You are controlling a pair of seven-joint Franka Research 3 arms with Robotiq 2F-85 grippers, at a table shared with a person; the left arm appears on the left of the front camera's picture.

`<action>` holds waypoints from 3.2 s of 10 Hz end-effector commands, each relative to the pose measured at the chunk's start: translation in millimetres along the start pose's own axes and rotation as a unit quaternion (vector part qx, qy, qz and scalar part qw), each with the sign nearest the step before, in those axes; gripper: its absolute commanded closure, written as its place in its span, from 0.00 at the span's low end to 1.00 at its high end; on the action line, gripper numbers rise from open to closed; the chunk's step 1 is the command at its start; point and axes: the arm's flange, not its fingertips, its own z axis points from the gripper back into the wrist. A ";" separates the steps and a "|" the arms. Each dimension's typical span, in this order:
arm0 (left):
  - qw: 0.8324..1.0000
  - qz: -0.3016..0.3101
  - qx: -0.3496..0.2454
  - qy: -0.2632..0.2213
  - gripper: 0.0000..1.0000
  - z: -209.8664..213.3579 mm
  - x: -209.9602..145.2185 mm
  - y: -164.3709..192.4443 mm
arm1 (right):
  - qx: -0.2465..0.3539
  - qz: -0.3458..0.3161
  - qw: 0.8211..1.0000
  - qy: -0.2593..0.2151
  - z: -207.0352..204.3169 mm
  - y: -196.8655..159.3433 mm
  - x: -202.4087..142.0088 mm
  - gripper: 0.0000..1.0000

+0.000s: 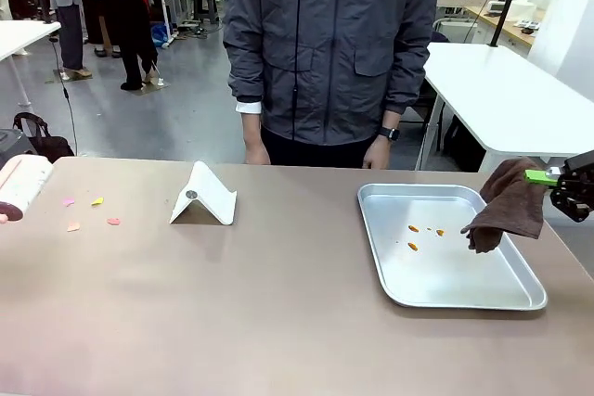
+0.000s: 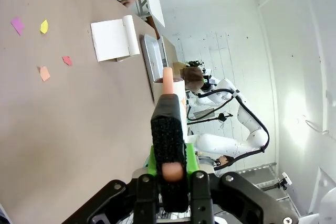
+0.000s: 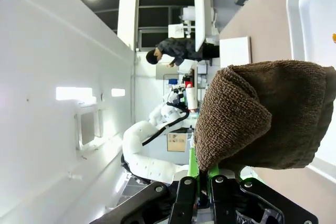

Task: Clean the surface of the table.
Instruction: If a person points to the right, clean the right side of the table with your right hand, and if they point to the left, clean the left side with your left hand.

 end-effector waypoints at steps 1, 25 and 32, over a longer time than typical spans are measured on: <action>1.000 -0.004 0.003 0.005 1.00 0.4 -1.5 -6.3 | 0.007 -0.009 1.000 -0.002 2.5 7.5 -1.4 1.00; 1.000 -0.004 0.003 0.005 1.00 0.4 -1.5 -6.3 | -0.401 0.201 0.891 0.071 -64.9 2.3 97.0 0.93; 1.000 -0.004 0.003 0.005 1.00 0.4 -1.5 -6.3 | -0.423 0.174 0.876 0.156 -127.6 -70.3 124.7 0.93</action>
